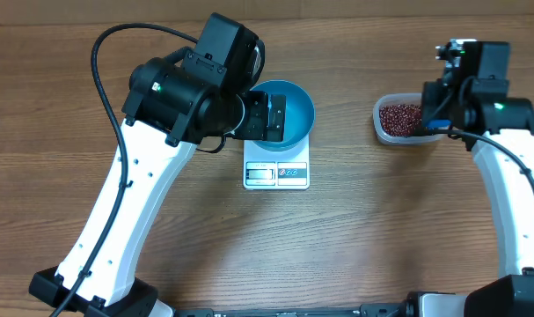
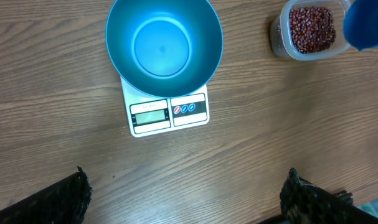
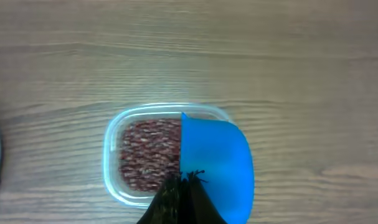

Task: Scoop item into bowl and weigh 150g on scale
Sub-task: 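Carry the scoop with the right gripper over the bean container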

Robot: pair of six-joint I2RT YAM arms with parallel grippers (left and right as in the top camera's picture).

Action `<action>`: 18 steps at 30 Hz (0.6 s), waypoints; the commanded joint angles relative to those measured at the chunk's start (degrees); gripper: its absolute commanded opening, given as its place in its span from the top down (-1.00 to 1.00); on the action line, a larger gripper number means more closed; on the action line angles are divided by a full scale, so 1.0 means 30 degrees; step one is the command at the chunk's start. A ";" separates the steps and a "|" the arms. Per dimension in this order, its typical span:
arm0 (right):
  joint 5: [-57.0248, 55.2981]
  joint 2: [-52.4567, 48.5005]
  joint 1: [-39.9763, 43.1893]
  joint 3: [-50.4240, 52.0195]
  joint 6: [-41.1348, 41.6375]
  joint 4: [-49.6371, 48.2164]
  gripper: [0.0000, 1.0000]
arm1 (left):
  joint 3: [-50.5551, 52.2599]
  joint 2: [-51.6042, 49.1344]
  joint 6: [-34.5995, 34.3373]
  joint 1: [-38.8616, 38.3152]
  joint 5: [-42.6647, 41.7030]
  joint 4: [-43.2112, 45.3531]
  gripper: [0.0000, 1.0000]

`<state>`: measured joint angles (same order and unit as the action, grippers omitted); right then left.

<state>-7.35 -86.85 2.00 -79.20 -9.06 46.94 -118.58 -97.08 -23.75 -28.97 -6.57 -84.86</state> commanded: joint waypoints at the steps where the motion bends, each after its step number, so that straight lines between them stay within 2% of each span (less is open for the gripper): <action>1: -0.2018 -0.0364 -0.1574 -0.0517 -0.0510 -0.0466 0.92 | -0.0415 0.0393 0.0350 0.0117 0.0270 0.0007 -0.99; 3: -0.5034 -0.0947 -0.2965 -0.0517 -0.0146 -0.0554 0.92 | -0.0415 0.0393 0.0350 0.0117 0.0270 0.0007 -0.99; 6: -0.6688 -0.1100 -0.3643 -0.0517 0.0459 -0.0495 0.92 | -0.0415 0.0393 0.0350 0.0117 0.0270 0.0007 -0.99; 11: -0.8255 -0.1297 -0.3876 -0.0517 0.2441 -0.0568 0.92 | -0.0415 0.0393 0.0350 0.0117 0.0270 0.0007 -0.99; 18: -0.9275 -0.2907 -0.3891 -0.0517 0.3351 -0.0539 0.92 | -0.0415 0.0393 0.0350 0.0117 0.0270 0.0007 -0.99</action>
<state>-32.03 -93.01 -9.47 -79.20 -1.48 45.06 -118.58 -97.08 -23.75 -28.97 -6.57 -84.88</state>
